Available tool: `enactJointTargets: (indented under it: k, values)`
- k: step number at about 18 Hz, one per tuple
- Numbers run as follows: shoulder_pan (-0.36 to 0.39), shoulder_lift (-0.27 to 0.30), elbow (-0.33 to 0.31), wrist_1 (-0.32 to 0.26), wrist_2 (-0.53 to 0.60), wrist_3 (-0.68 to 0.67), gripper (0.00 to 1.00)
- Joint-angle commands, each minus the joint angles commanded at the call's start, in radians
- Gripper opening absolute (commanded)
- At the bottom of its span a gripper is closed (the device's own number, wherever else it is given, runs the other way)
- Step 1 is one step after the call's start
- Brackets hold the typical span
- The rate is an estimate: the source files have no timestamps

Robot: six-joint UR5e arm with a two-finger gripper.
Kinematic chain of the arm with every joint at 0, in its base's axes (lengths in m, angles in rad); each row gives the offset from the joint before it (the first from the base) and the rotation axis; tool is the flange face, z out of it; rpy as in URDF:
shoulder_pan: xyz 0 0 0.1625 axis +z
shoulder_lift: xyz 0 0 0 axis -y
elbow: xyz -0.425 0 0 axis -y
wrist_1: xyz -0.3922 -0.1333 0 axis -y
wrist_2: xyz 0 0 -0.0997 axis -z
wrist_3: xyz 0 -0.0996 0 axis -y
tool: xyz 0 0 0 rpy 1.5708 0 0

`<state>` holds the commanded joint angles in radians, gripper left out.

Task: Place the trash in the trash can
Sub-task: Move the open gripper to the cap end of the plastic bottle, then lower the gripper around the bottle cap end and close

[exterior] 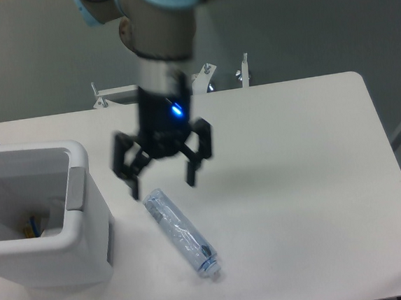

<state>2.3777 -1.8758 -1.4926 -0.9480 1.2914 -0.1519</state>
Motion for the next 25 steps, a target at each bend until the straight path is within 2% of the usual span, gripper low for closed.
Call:
enactJointTargets:
  k: [5, 11, 14, 21, 25]
  values:
    - [0.0, -0.127, 0.005, 0.003, 0.035, 0.008, 1.0]
    - [-0.006, -0.235, 0.018, 0.003, 0.109, -0.001, 1.0]
    - [-0.026, -0.292, 0.05, 0.003, 0.18, -0.017, 1.0]
    - [-0.049, -0.362, 0.106, 0.02, 0.189, -0.032, 1.0]
    - [-0.071, -0.381, 0.103, 0.023, 0.227, -0.034, 1.0]
